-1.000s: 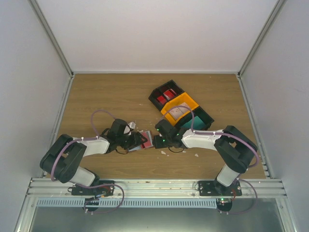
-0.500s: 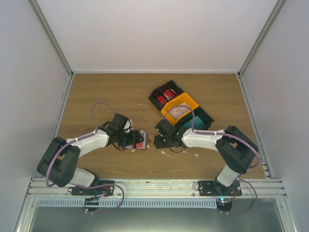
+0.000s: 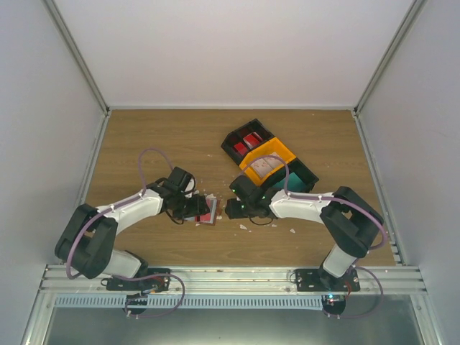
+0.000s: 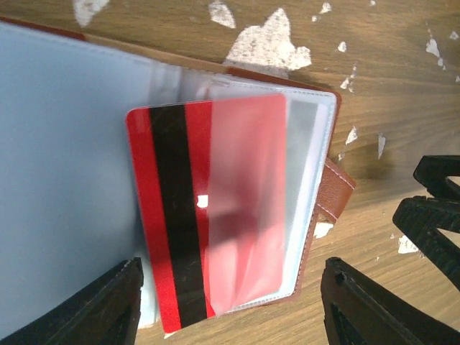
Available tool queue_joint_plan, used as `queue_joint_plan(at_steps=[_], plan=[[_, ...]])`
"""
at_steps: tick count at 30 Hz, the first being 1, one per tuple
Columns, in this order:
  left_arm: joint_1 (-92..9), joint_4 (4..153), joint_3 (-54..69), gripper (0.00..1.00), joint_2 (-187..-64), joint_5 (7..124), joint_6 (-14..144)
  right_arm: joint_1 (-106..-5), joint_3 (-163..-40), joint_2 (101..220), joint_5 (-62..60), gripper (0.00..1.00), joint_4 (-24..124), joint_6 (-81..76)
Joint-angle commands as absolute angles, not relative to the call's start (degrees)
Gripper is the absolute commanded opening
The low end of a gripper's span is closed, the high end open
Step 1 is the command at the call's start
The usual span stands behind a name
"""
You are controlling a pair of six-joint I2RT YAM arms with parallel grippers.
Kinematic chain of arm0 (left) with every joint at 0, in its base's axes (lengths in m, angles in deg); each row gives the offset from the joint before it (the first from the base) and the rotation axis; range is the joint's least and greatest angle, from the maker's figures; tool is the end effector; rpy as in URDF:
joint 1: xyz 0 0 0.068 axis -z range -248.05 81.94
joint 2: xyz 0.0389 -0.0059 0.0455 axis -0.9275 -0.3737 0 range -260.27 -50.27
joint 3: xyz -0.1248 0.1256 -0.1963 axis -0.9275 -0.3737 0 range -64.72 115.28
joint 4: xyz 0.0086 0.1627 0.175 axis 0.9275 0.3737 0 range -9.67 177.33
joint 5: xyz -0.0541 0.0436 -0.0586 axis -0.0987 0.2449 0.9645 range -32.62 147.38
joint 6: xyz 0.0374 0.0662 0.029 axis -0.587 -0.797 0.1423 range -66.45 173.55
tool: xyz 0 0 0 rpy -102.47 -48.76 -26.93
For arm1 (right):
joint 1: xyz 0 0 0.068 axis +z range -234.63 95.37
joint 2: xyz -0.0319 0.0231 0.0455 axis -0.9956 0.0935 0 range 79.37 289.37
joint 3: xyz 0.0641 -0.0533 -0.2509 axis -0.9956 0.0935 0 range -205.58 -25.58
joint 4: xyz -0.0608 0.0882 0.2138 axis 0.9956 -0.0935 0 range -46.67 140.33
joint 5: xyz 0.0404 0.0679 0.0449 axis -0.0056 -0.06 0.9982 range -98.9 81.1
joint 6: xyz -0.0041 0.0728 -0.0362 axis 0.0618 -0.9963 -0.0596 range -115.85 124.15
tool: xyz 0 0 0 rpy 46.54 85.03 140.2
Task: Put the credit cards into the card holder
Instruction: Insert the credit card into the card holder.
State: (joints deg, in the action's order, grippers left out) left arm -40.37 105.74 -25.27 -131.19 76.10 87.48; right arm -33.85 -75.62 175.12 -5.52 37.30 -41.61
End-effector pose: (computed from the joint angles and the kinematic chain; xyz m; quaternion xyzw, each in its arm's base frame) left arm 0.2022 -0.1318 0.1346 -0.0202 0.9670 -0.2380 0.0882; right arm 0.1978 0.2489 0.1277 -0.0502 0.9613 0.2199 0.1580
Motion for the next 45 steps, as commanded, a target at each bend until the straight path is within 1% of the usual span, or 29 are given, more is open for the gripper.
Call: queue_joint_plan(at_steps=[1, 3, 4, 7, 11, 13, 16, 20, 22, 25, 28, 31, 33, 35, 38, 39, 42, 45], plan=[[-40.04, 107.74, -24.01, 0.64, -129.12, 71.31, 87.82, -33.39, -76.69, 176.88, -4.24, 0.44, 39.20, -41.73], [-40.12, 106.75, -24.34, 0.55, -130.22, 71.31, 87.81, -33.39, -77.25, 177.77, -3.26, 0.43, 39.34, -41.12], [-40.17, 106.08, -24.59, 0.52, -131.05, 71.61, 87.92, -33.39, -77.39, 178.15, -2.90, 0.43, 39.41, -40.79], [-40.17, 104.43, -24.94, 0.52, -133.93, 72.30, 87.83, -33.39, -77.76, 179.33, -1.72, 0.42, 39.74, -39.80], [-40.04, 103.11, -24.96, 0.55, -136.24, 73.27, 87.33, -33.35, -78.73, 181.15, -0.29, 0.40, 39.71, -38.51], [-39.99, 102.01, -24.92, 0.55, -136.40, 74.47, 86.77, -33.34, -79.28, 182.16, 0.06, 0.37, 39.46, -37.99], [-39.65, 100.50, -24.52, 0.51, -135.94, 76.89, 85.24, -33.39, -80.05, 183.34, 0.45, 0.29, 39.47, -37.27], [-39.29, 98.95, -24.12, 0.44, -136.45, 79.92, 82.99, -33.37, -81.45, 185.03, 0.68, 0.24, 39.36, -36.45], [-38.66, 99.32, -23.52, 0.41, -137.45, 79.64, 82.30, -33.39, -82.08, 185.71, 0.60, 0.22, 39.30, -36.06], [-37.63, 100.10, -22.32, 0.39, -138.37, 78.24, 81.41, -33.33, -82.37, 185.90, -0.66, 0.22, 38.60, -36.14], [-37.38, 99.36, -21.90, 0.37, -138.34, 79.20, 80.45, -33.37, -81.85, 184.74, -3.01, 0.22, 37.93, -36.78], [-37.22, 98.80, -21.29, 0.39, -138.55, 81.11, 79.12, -33.57, -81.47, 182.93, -6.08, 0.23, 36.71, -37.60], [-37.21, 98.47, -20.74, 0.42, -138.60, 82.26, 78.66, -33.57, -81.22, 181.07, -8.45, 0.27, 35.65, -38.21], [-37.20, 100.57, -19.58, 0.47, -137.90, 80.20, 79.10, -33.57, -81.36, 179.14, -11.35, 0.32, 33.94, -38.74], [-37.56, 103.52, -18.04, 0.58, -134.87, 76.22, 79.79, -33.52, -82.01, 176.54, -14.38, 0.39, 30.82, -39.01], [-37.74, 104.28, -17.73, 0.62, -133.58, 75.10, 80.02, -33.48, -82.33, 175.94, -15.07, 0.39, 30.00, -38.96], [-38.91, 106.17, -17.26, 0.68, -129.83, 72.00, 81.07, -33.16, -83.78, 175.19, -15.60, 0.40, 28.55, -38.66], [-41.35, 107.64, -18.71, 0.69, -127.03, 67.67, 82.58, -31.68, -85.62, 176.23, -15.35, 0.39, 28.30, -37.54]])
